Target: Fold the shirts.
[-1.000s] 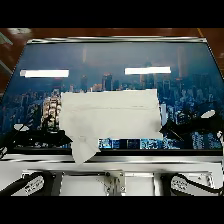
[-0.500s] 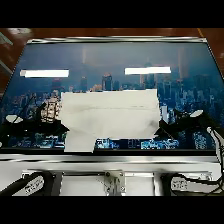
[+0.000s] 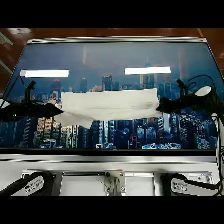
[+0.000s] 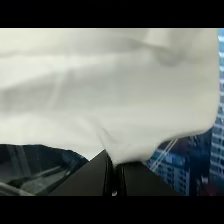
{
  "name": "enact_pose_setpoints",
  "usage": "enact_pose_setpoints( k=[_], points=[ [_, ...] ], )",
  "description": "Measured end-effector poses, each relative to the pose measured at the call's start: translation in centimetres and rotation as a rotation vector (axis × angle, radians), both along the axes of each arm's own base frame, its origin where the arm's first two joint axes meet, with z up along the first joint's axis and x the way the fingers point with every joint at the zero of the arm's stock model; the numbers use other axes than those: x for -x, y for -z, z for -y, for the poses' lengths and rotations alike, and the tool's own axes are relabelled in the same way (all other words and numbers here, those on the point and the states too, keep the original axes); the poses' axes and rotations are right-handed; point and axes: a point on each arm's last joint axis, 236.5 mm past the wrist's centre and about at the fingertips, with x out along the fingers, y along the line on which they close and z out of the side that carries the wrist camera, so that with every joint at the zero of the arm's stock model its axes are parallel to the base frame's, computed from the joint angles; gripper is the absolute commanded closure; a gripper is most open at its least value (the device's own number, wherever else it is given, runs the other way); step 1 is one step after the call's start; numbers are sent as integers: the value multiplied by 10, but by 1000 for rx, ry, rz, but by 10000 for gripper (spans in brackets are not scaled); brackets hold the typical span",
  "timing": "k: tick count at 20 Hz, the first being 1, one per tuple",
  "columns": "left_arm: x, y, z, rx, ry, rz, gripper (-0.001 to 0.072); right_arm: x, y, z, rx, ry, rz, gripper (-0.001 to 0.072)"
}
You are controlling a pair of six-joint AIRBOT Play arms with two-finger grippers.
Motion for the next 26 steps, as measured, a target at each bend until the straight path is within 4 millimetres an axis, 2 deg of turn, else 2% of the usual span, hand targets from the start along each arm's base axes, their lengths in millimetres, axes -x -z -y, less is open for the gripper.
enact_pose_setpoints(
  k=[4,7,10,13,14,15,16,18,19,20,21,23,25,26],
  points=[
    [-38,-2,-12,-10,-29,23,665,-60,-11,-4,34,52,125,655],
    [-74,7,-21,-8,-44,15,664,-90,-6,1,41,91,150,655],
    [-108,24,-30,6,-66,-15,664,-107,11,5,49,127,137,654],
    [-132,45,-35,35,-94,-59,661,-111,35,2,46,146,89,652],
    [-137,52,-34,48,-99,-72,597,-112,41,1,45,152,77,598],
    [-141,57,-32,67,-106,-85,333,-112,47,-1,43,156,65,372],
    [-144,61,-30,84,-111,-96,171,-112,49,-1,43,156,60,128],
    [-145,64,-27,109,-106,-116,170,-110,48,-2,34,153,54,111],
    [-146,61,-27,123,-101,-118,169,-107,44,0,33,139,52,72],
    [-145,57,-28,134,-91,-120,169,-106,37,6,36,133,61,68],
    [-146,52,-32,142,-87,-119,170,-103,30,15,44,133,64,40],
    [-145,38,-37,164,-77,-119,170,-99,24,36,56,161,56,40],
    [-141,24,-39,173,-61,-112,170,-91,30,51,49,192,12,40],
    [-140,17,-40,174,-55,-105,171,-87,36,51,33,199,-18,40]
  ],
)
